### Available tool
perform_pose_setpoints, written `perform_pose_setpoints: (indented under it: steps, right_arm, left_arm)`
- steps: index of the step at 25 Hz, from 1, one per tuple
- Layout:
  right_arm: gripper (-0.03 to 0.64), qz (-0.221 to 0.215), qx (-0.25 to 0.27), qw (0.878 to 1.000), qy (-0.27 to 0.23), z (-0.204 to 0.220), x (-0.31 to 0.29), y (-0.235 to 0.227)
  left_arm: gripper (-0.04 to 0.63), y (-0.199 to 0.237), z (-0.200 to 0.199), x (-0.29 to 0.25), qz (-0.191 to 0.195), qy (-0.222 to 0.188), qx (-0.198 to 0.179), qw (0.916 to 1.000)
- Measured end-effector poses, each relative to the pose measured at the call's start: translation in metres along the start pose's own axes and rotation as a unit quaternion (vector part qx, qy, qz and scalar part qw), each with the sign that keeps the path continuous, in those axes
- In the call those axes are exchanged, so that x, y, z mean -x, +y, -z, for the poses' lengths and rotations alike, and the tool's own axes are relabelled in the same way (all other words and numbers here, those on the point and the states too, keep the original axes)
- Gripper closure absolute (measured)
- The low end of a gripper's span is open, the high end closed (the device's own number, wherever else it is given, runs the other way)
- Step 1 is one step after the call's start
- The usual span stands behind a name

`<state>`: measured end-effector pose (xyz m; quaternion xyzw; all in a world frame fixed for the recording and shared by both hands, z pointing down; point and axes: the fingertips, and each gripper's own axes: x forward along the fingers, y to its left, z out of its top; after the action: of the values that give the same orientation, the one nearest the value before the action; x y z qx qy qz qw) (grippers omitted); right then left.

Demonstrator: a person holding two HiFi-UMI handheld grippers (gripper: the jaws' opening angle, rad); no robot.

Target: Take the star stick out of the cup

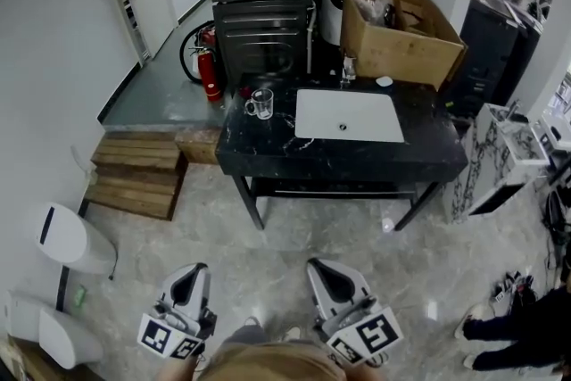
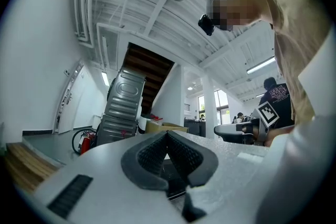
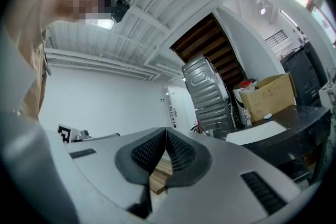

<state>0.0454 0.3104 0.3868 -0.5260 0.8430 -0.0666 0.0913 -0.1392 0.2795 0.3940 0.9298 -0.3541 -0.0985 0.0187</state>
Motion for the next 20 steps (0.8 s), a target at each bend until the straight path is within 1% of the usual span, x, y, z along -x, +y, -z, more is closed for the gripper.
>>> perform_pose_setpoints:
  steps: [10,16,20]
  right_arm:
    - [0.615,0.008,-0.001,1.000,0.007,0.003,0.008,-0.009]
    - [0.615,0.018,0.006,1.000,0.006,0.001,0.002,-0.017]
    - [0.615,0.022,0.005,1.000,0.013,0.003,-0.007,-0.022]
  left_arm:
    - [0.594,-0.005,0.007,-0.007,0.000,-0.001,0.006,1.0000]
    - [0.594,0.002,0.008,-0.020,0.007,-0.010,0.008,0.9999]
    - [0.594,0.014,0.010,-0.029,0.005,-0.009,0.011,0.9999]
